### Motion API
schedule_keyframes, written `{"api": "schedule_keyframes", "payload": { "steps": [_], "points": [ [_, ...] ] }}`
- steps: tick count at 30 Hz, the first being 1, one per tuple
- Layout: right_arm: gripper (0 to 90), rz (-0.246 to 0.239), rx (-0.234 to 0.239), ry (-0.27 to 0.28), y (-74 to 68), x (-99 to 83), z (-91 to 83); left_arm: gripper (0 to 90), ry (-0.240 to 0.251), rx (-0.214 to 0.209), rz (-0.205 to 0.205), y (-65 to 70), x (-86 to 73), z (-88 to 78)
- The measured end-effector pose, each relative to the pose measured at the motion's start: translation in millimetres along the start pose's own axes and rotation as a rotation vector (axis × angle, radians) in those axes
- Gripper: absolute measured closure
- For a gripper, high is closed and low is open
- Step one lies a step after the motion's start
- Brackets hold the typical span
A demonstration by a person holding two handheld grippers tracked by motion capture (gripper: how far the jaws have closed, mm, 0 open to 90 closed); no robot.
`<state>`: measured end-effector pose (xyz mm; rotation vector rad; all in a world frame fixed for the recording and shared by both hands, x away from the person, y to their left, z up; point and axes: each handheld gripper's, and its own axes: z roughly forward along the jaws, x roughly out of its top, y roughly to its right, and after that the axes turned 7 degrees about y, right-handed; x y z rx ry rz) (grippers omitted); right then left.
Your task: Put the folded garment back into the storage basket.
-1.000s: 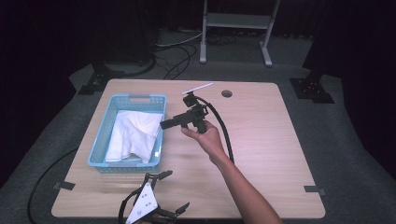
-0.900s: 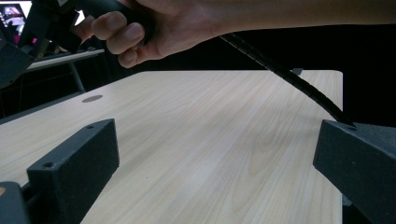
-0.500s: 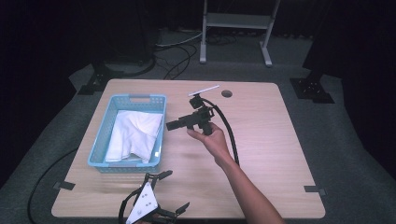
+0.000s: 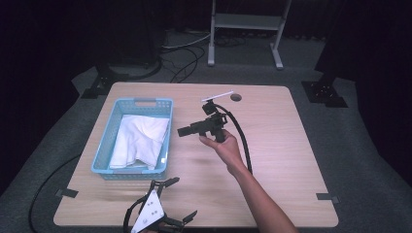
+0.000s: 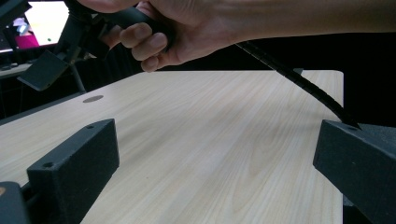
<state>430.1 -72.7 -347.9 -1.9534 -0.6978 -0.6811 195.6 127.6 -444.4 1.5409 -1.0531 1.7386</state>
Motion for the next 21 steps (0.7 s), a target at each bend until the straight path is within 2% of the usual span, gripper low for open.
{"api": "schedule_keyframes", "payload": {
  "steps": [21],
  "points": [
    [13.2, 0.036, -0.010, 0.016, 15.6, -17.3, -18.6, 0.0, -0.005, 0.001, 0.005, 0.4, 0.2, 0.4]
  ]
}}
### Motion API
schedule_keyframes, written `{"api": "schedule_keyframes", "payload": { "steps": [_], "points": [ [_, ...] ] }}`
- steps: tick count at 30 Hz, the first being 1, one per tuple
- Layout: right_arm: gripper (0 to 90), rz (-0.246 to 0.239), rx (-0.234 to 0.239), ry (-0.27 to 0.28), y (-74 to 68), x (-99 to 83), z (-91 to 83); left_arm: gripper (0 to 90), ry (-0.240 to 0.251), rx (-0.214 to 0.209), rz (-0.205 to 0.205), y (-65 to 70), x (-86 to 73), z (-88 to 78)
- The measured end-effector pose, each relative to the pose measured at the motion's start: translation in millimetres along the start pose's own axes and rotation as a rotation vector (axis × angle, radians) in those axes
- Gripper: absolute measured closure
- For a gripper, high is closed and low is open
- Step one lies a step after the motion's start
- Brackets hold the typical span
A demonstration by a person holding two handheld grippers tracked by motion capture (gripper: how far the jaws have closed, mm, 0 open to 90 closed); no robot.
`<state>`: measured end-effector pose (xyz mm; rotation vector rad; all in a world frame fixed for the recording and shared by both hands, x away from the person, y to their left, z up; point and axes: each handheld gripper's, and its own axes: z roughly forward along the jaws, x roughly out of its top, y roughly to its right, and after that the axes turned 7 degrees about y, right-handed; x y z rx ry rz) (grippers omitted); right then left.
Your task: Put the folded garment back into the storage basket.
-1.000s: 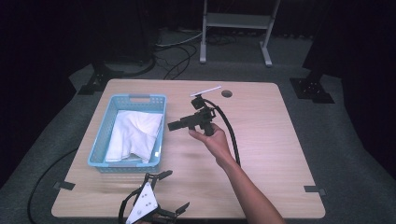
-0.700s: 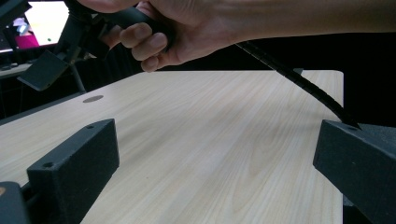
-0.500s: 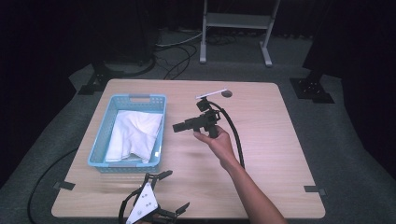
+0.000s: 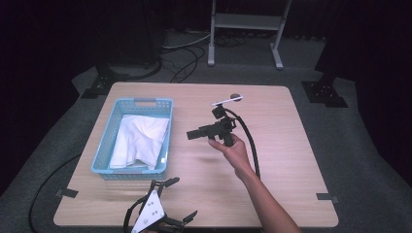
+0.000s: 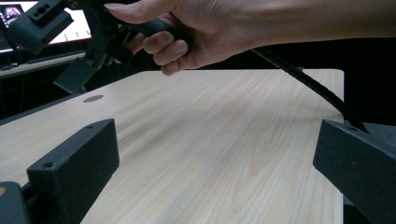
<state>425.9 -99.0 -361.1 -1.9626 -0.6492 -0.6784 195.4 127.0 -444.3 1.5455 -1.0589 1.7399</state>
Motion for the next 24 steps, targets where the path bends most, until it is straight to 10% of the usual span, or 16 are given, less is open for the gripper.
{"api": "schedule_keyframes", "payload": {
  "steps": [24],
  "points": [
    [13.1, 0.022, -0.039, 0.038, 19.5, -25.8, -31.8, 0.0, -0.005, 0.003, 0.008, 0.8, 0.2, 0.5]
  ]
}}
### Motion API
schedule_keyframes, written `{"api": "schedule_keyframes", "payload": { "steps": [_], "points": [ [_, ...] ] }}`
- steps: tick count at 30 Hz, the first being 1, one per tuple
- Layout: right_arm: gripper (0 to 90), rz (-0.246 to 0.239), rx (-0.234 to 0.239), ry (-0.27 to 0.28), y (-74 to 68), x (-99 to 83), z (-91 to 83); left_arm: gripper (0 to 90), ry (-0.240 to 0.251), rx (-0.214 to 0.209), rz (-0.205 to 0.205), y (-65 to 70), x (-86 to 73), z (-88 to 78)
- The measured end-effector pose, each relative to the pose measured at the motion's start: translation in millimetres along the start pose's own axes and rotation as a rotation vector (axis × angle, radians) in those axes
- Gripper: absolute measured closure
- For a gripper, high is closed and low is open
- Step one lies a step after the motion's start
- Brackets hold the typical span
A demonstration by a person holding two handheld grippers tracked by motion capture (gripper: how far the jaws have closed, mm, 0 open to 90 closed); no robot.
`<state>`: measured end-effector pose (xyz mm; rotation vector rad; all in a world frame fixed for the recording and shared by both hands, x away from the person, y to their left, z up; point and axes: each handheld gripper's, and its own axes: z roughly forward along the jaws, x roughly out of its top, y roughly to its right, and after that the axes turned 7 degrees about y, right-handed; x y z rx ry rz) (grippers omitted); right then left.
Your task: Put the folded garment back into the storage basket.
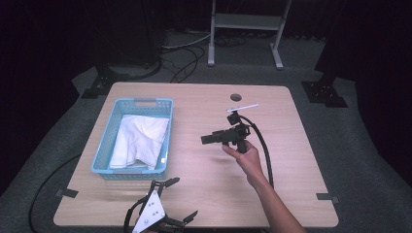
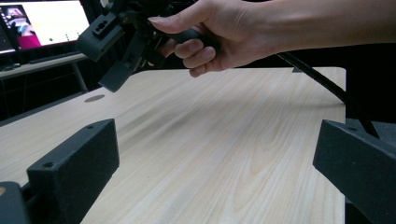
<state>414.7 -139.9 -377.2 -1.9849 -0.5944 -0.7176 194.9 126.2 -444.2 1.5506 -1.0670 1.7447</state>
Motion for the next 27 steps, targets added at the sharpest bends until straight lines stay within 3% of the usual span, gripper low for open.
{"api": "schedule_keyframes", "payload": {
  "steps": [27],
  "points": [
    [11.5, 0.012, -0.030, 0.012, 8.5, -19.1, -16.9, 0.0, 0.001, -0.001, 0.000, 0.0, 0.0, 0.0]
  ]
}}
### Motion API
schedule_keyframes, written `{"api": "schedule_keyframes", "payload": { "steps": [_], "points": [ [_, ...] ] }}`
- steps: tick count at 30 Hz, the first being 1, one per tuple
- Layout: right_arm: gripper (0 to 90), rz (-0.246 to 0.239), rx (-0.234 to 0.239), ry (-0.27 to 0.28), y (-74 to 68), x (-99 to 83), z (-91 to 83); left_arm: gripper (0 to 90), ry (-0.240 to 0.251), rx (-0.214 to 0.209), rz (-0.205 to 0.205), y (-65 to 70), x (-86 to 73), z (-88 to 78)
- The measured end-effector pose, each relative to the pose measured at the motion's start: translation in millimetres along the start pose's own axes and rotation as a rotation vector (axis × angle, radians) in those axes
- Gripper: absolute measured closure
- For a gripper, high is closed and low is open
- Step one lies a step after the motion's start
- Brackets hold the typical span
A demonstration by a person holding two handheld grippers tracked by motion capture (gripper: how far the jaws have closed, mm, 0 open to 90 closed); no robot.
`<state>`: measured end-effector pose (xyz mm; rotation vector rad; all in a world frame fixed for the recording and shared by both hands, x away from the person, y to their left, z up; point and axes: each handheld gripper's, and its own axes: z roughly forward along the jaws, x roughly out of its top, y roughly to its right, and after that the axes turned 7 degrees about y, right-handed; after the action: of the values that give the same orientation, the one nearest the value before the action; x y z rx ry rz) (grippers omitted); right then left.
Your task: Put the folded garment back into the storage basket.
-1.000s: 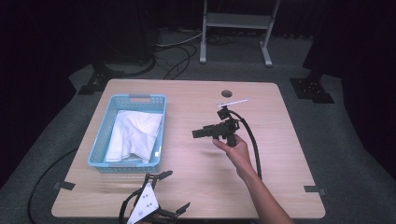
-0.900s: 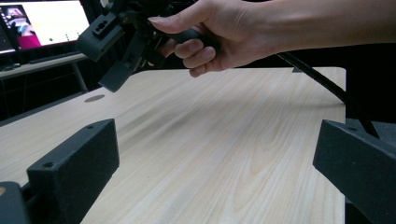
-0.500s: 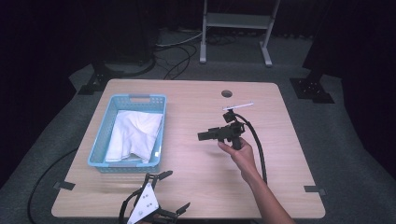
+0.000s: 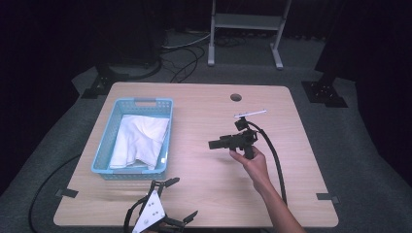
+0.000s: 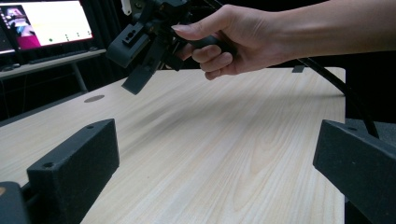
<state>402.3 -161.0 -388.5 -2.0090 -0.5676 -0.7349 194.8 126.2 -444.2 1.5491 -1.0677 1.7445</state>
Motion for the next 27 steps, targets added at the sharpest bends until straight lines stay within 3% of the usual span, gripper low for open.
{"api": "schedule_keyframes", "payload": {
  "steps": [10, 18, 27],
  "points": [
    [8.0, 0.034, -0.030, -0.007, 7.9, -12.6, -9.3, 0.0, -0.004, -0.003, 0.004, 0.5, 0.3, 0.7],
    [8.0, 0.010, -0.034, 0.023, 7.4, -18.3, -15.8, 0.0, -0.003, 0.000, 0.002, 0.7, 0.2, 0.7],
    [8.0, -0.001, -0.045, 0.017, 8.4, -25.1, -22.4, 0.0, -0.003, 0.002, -0.003, 0.8, 0.2, 0.7]
  ]
}}
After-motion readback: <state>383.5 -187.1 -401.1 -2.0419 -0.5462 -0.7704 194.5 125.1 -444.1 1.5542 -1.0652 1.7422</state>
